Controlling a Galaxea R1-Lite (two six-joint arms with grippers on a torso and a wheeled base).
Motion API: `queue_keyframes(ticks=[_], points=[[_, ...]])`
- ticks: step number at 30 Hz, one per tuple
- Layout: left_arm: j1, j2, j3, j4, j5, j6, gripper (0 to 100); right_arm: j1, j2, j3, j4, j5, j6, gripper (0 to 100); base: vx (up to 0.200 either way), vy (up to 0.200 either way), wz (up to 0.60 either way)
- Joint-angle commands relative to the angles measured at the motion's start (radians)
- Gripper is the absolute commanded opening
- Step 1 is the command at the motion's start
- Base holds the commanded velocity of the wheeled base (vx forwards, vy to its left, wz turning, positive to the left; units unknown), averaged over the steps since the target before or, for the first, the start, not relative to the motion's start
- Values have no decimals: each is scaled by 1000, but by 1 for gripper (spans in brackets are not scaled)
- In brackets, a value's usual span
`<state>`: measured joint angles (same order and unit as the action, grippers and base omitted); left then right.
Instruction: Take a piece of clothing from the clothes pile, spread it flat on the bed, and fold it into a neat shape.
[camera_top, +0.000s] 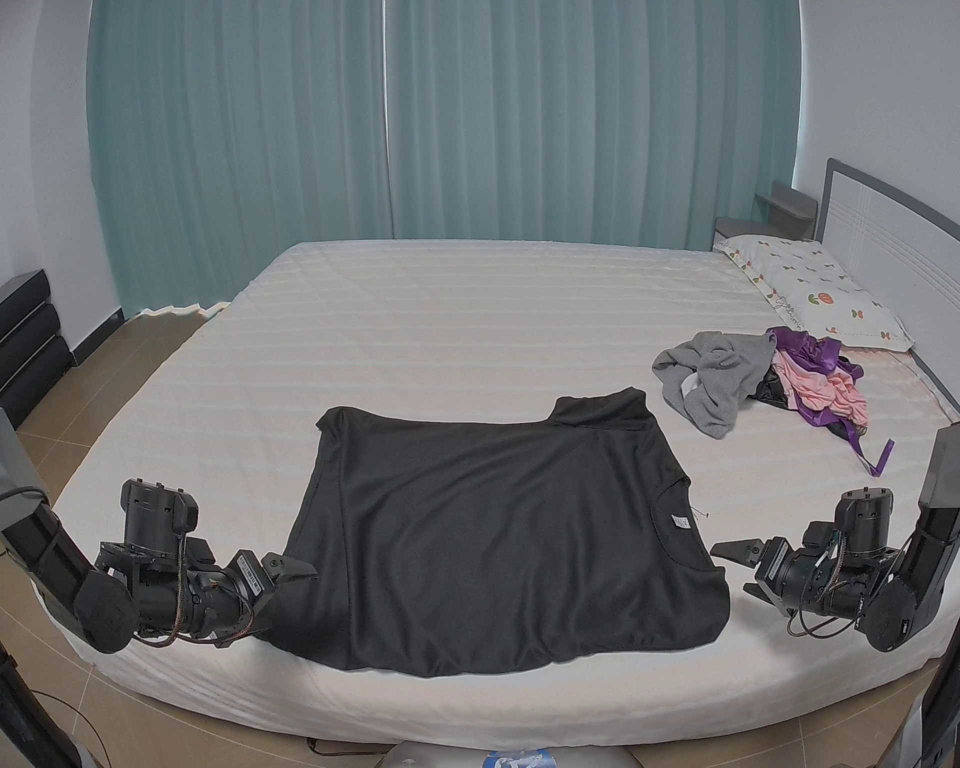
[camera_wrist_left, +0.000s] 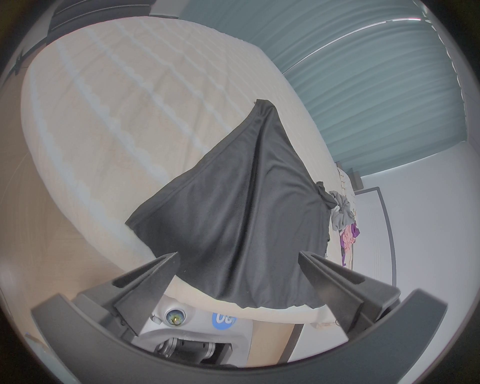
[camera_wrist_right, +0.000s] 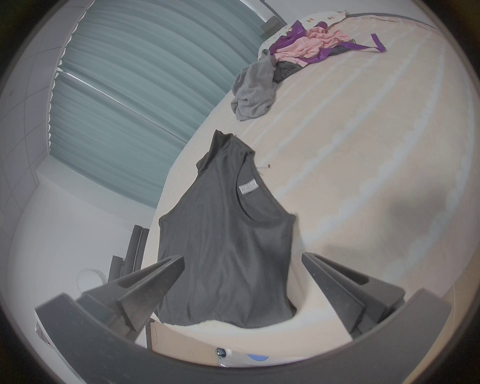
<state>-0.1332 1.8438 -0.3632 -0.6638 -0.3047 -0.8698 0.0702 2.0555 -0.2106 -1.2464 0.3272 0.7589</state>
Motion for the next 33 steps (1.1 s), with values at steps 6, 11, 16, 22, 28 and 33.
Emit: queue_keyframes(ticks=[6,11,16,22,28,33], points=[[7,175,26,-123,128,-2,100,5,43,4,-11,3,0,100,0,0,0],[12,183,27,-126,136,-2,100,5,61,4,-13,3,-1,100,0,0,0],[38,183,18,-129,136,-21,100,5,71,7,-36,1,0,100,0,0,0],[44,229,1,-163,151,-25,100,8,71,16,-53,1,-1,100,0,0,0],[41,291,-22,-227,193,-25,100,10,71,19,-56,1,-1,100,0,0,0],[35,331,-54,-261,225,-21,0,11,72,17,-56,1,-4,100,0,0,0]])
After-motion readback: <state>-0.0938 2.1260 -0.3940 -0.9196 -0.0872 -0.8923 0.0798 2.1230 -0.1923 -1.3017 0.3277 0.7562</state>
